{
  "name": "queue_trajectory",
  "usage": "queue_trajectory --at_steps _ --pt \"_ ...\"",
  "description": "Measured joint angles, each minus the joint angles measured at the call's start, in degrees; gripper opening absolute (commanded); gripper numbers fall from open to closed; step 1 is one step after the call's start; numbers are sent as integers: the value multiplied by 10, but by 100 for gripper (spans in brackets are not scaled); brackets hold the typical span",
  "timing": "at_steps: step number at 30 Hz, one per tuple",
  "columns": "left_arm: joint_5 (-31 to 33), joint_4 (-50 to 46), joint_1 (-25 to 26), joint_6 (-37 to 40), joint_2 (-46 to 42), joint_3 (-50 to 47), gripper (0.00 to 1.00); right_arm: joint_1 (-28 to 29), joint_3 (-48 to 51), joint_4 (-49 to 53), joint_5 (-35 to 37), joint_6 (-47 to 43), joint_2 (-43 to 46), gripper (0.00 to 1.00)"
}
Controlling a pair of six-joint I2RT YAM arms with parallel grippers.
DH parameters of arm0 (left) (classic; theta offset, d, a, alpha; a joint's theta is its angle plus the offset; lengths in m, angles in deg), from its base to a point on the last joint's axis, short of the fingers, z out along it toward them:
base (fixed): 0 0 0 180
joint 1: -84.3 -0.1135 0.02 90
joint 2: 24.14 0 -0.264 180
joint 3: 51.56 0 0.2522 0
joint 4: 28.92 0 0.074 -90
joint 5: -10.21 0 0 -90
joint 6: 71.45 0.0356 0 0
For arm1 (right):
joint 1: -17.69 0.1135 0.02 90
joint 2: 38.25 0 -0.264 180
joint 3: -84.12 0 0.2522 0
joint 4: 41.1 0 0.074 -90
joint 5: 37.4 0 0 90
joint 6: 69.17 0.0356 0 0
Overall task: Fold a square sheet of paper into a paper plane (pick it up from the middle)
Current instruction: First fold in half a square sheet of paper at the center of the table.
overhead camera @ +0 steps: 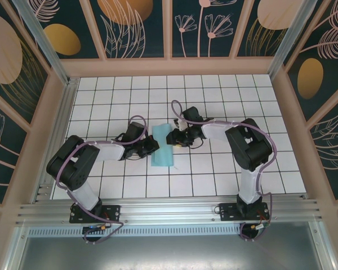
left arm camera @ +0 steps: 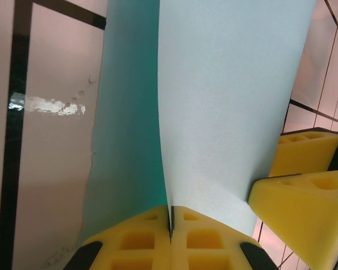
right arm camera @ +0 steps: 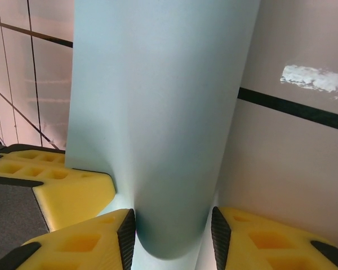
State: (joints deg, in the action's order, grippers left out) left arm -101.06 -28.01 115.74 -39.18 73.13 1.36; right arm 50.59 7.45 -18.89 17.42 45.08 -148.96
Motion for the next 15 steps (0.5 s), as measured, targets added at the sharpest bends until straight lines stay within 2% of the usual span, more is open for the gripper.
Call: queue_trajectory --at_steps 5,11,15 --pt "9 -15 0 6 0 6 0 4 -8 12 1 0 -9 36" --pt "14 -39 -8 19 -9 19 32 7 -21 28 17 7 -16 36" --pt "28 -68 -32 25 -52 19 38 10 -31 43 26 18 -19 36"
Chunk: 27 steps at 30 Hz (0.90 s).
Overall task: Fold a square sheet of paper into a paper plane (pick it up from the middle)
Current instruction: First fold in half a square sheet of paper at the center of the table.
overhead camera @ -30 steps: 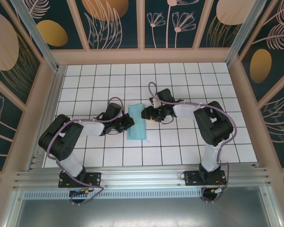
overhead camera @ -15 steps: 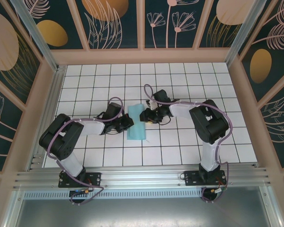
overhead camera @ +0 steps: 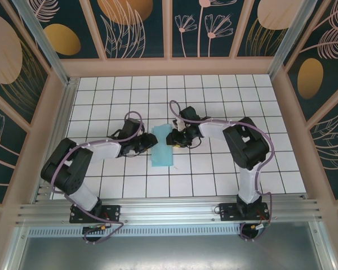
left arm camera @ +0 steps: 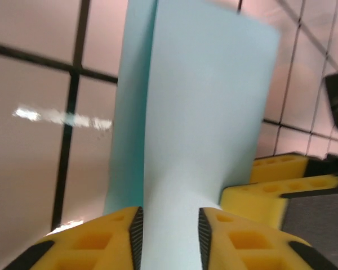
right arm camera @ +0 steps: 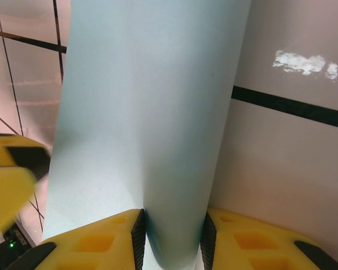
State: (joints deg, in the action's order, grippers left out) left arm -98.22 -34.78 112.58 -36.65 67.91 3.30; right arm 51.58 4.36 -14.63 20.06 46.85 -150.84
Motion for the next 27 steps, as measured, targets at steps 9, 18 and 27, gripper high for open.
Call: queue_trajectory --at_steps 9,18,27 --pt "39 -48 -19 30 -31 2 36 7 -27 40 15 -29 -8 38" --pt "44 -65 -19 46 16 31 33 14 -54 79 28 -79 -19 38" --pt "43 -65 -19 49 25 36 29 16 -65 94 36 -92 -24 38"
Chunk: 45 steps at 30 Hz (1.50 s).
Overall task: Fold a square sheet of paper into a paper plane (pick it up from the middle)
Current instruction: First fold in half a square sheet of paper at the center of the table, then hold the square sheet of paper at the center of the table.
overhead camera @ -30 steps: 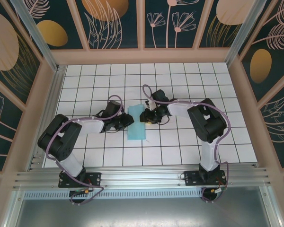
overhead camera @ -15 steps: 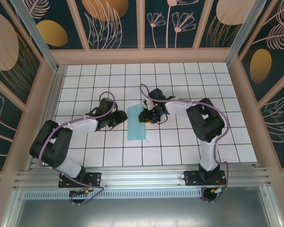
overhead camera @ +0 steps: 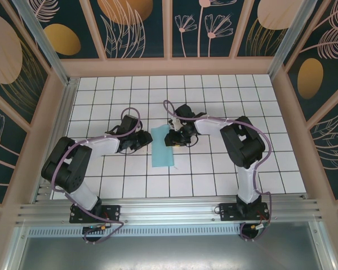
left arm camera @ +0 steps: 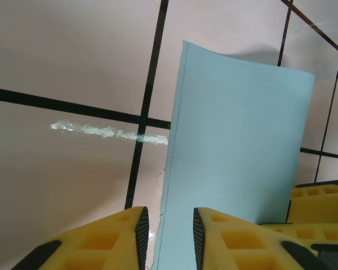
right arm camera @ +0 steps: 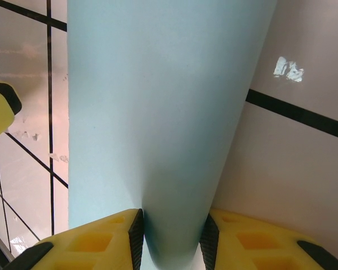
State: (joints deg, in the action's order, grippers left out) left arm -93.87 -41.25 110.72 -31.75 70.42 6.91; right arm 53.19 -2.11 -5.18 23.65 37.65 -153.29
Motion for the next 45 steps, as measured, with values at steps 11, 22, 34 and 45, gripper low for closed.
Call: queue_trajectory --at_steps 11,22,34,45 --pt "-5 1 0 -1 7 0 28 5 -13 16 11 3 -5 40" --pt "-50 44 13 -4 22 7 21 6 -14 18 15 15 -6 40" --pt "-54 52 24 -8 58 14 20 6 -14 18 16 16 -7 40" --pt "-41 32 25 -6 71 23 17 6 -17 16 7 34 -5 49"
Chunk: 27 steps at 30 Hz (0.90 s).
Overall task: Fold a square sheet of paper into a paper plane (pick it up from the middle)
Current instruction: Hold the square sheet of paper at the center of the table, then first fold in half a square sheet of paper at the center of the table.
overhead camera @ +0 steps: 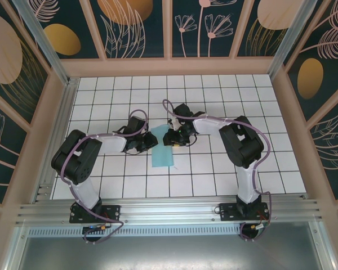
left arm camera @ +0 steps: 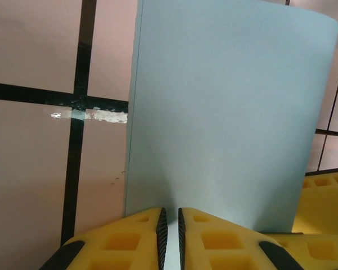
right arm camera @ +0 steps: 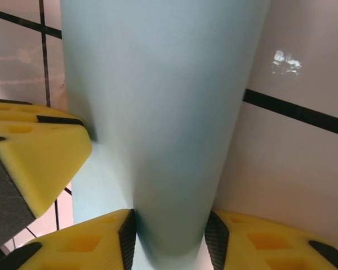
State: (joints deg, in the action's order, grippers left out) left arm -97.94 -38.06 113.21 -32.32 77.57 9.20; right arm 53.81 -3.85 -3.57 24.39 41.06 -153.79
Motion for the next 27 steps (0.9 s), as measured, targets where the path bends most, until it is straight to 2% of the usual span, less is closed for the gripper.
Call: queue_trajectory --at_steps 3,5,9,14,21,27 --pt "10 -14 3 5 1 7 16 0 7 -21 8 23 11 59" --pt "15 -19 4 9 1 9 15 -5 23 -42 33 39 32 59" --pt "18 -26 5 14 3 13 14 -14 50 -70 88 57 94 45" --pt "20 -36 5 16 9 23 13 4 47 -108 64 60 110 25" --pt "22 -36 5 18 13 28 13 17 47 -111 27 72 54 23" --pt "22 -36 5 18 14 30 13 13 47 -111 16 72 43 23"
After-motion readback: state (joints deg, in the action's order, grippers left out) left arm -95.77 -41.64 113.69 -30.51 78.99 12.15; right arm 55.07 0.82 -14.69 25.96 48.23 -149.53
